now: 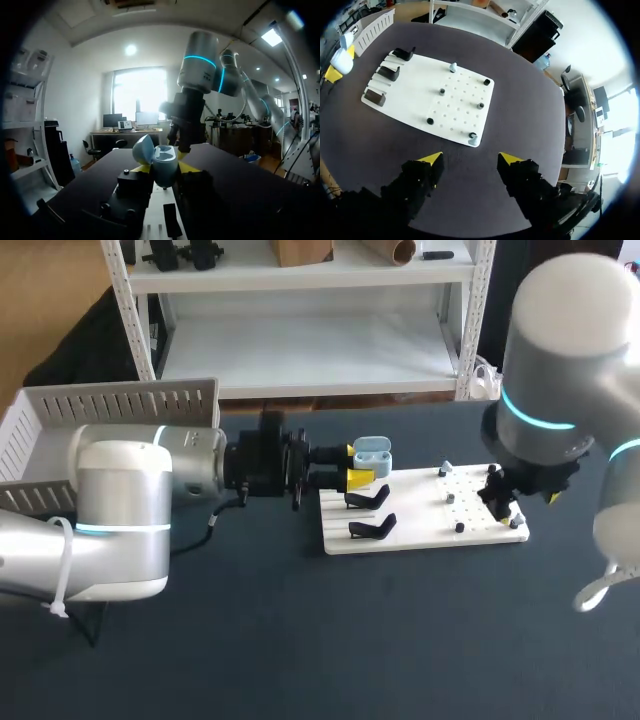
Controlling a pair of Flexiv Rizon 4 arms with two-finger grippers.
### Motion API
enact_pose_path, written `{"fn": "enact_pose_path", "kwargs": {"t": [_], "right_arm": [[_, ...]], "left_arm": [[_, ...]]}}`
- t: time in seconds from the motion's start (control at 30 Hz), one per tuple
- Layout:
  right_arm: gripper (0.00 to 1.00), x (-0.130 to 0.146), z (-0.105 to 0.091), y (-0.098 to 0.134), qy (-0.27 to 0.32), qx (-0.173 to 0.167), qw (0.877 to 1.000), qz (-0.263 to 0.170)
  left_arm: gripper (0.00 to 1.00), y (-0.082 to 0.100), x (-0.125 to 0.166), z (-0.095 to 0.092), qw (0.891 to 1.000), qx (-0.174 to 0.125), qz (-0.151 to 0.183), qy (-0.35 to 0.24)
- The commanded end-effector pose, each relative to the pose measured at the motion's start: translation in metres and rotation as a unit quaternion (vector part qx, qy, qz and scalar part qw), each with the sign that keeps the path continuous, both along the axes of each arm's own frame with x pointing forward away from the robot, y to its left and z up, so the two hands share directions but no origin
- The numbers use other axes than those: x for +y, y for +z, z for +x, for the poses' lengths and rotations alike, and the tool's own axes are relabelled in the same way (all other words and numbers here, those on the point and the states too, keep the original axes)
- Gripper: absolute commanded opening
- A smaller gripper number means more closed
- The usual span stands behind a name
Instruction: Pick up each earbud case from the left stands, insert the matching earbuds, close the lid, and place the case in the box.
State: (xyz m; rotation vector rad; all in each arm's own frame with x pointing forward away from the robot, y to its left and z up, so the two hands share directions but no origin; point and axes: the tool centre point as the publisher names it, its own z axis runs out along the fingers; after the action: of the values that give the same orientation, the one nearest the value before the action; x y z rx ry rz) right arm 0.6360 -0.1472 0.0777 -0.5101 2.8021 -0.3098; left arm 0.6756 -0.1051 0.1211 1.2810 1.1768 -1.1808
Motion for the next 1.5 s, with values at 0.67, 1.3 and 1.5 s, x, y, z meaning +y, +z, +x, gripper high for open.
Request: {"fn": "enact_pose_path", "kwargs": {"t": [0.67,1.3,1.5], "right_arm": [[0.48,-0.003,0.016,-0.039,-0.022,0.014,0.999,0.038],[0.37,-0.011,0.021,-0.052,-0.041,-0.002,0.998,0.040],[0.34,-0.012,0.021,-0.055,-0.045,-0.008,0.998,0.044]], "left_arm": [[0.00,-0.001,0.000,0.000,1.000,0.000,-0.001,-0.001],[0.00,-0.001,0.000,0.000,1.000,0.000,-0.001,-0.001],[0.00,-0.001,0.000,0.000,1.000,0.000,-0.001,-0.001]]}}
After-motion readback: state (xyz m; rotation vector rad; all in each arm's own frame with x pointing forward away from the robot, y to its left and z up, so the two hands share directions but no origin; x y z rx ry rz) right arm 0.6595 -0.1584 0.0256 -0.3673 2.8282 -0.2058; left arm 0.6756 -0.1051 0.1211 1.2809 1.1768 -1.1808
